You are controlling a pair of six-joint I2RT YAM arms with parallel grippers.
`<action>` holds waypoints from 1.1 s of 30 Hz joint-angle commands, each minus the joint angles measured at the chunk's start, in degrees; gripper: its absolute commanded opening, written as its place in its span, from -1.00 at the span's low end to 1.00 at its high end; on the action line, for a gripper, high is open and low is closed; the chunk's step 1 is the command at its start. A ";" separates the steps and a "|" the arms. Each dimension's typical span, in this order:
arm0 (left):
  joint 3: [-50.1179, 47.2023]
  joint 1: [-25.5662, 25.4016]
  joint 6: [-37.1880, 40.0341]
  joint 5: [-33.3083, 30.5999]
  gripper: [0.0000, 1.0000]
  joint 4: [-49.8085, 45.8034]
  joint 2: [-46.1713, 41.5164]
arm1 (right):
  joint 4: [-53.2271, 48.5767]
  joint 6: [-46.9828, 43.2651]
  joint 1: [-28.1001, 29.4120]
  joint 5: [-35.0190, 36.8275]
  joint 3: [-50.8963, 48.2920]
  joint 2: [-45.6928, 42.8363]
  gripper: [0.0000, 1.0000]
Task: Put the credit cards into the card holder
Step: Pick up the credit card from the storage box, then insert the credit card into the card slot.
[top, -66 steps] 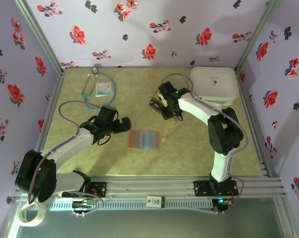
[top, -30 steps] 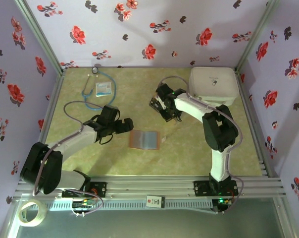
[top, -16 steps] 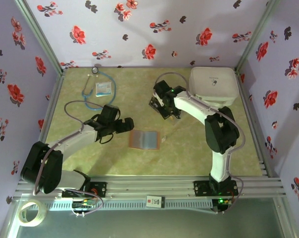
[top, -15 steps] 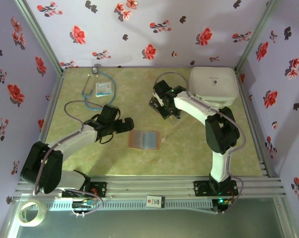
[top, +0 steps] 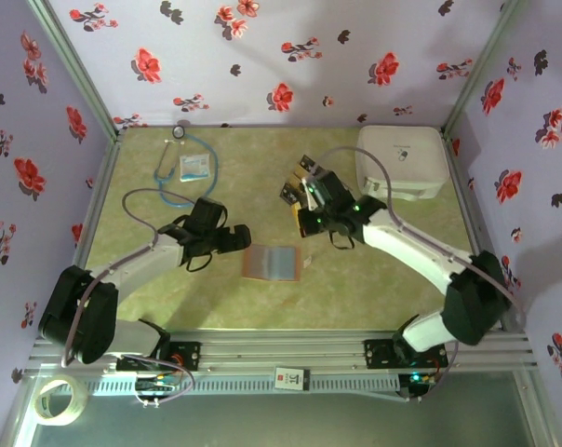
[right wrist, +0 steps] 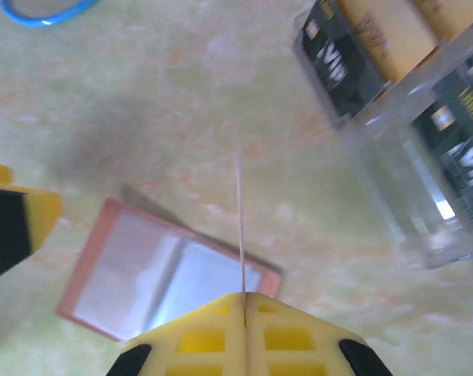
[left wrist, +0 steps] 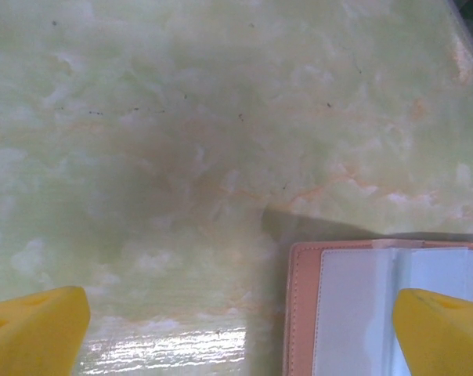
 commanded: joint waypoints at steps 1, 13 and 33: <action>0.13 -2.78 0.85 -3.74 0.99 -2.85 -1.20 | 17.67 15.62 0.54 -7.99 -8.43 -3.87 -1.00; -2.11 -9.82 -1.51 -11.89 0.99 -2.75 -0.79 | 30.75 25.87 6.25 -7.84 -18.02 -1.73 -1.00; -1.50 -12.63 1.50 -13.72 0.99 -1.34 2.54 | 35.59 27.38 8.47 -6.88 -20.92 5.35 -1.00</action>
